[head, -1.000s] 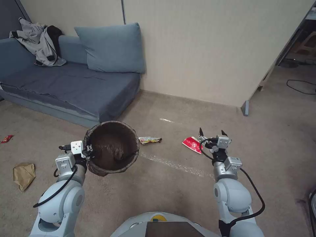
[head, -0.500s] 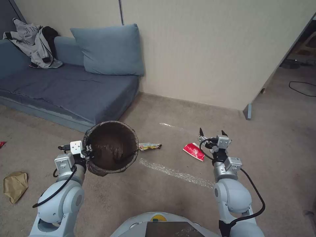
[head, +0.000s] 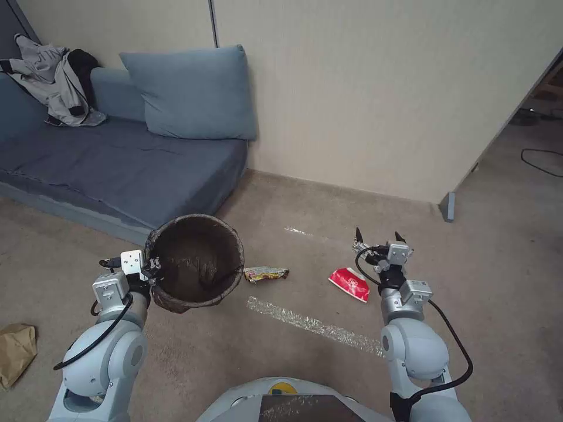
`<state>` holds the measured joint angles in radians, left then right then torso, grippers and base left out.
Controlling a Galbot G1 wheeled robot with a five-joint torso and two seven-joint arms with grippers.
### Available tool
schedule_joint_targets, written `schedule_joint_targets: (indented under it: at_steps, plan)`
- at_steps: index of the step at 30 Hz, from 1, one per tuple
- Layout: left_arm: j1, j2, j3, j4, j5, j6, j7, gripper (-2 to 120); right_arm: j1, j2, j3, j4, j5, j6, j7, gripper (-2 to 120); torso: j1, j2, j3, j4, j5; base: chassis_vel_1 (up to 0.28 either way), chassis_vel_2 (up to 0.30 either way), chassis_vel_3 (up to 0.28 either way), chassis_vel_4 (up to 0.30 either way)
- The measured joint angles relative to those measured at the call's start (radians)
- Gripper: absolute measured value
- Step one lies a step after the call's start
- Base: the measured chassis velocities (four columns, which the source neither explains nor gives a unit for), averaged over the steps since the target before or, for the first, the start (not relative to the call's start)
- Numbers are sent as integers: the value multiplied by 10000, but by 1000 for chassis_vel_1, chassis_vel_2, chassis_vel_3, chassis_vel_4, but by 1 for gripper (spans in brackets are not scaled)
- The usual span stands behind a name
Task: Pick up the trash bin, then pick up the garbage from the floor and place it into the trash bin.
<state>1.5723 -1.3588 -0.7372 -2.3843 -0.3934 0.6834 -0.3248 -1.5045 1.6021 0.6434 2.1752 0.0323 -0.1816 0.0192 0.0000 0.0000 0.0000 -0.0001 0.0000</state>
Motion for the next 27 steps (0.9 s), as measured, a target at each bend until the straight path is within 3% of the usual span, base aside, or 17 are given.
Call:
schedule_joint_targets:
  at_steps: [15,27]
  plan:
    - [3,-26,79,-28,10,0,1,5,-6,-223,8,-50,17,-12,28,100,0,0,0,2,0,-46,51,48,-48]
    - [132,-39,59,-239,-10,13,-5,5,567,-2115,249,-1087,927,-246,-14,100,0,0,0,1,2,0,0,0,0]
